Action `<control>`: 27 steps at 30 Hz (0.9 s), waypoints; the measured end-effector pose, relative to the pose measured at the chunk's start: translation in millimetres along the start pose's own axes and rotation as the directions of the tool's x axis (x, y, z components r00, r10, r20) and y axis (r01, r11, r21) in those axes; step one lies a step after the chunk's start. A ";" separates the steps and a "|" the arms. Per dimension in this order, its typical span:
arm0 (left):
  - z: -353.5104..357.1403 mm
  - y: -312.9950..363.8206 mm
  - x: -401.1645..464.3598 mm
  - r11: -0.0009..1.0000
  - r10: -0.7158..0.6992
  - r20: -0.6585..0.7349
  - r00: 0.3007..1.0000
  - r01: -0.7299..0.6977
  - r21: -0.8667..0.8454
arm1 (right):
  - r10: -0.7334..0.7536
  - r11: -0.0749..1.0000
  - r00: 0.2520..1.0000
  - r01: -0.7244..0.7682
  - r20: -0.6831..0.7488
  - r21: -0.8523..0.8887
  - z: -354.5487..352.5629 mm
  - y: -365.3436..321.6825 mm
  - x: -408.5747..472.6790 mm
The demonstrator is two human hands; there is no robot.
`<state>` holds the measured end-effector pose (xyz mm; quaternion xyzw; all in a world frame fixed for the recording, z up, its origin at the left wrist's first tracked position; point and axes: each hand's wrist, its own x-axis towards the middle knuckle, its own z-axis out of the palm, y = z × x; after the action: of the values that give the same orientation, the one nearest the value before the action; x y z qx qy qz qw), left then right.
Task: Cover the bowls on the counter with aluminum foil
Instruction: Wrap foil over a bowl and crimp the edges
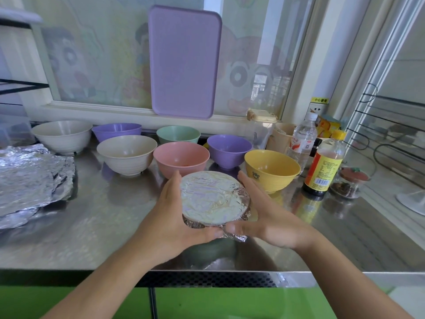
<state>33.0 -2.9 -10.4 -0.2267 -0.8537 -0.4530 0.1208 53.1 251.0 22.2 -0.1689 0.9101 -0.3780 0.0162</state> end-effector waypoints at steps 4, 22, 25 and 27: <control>-3.8 -0.4 0.8 0.999 0.004 0.036 0.999 -0.002 -0.042 | -0.075 0.997 0.996 0.074 -0.045 -0.021 9.0 -7.0 3.5; -15.6 5.9 1.1 0.998 -0.029 0.079 0.996 0.025 0.050 | 0.030 0.998 0.999 -0.029 -0.021 0.057 3.6 -3.7 9.3; -9.9 15.8 5.7 0.988 -0.052 0.036 0.998 0.046 0.145 | 0.074 0.995 0.994 -0.070 -0.075 0.065 3.7 -11.0 18.5; -3.1 23.6 6.4 0.978 -0.067 0.025 0.997 0.061 0.201 | 0.069 0.998 0.994 -0.069 -0.081 0.005 7.5 -12.6 25.2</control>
<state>39.2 7.8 10.9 -0.1929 -0.9037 -0.3647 0.1150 34.2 229.5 28.1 -0.1217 0.9149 -0.3847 -0.0075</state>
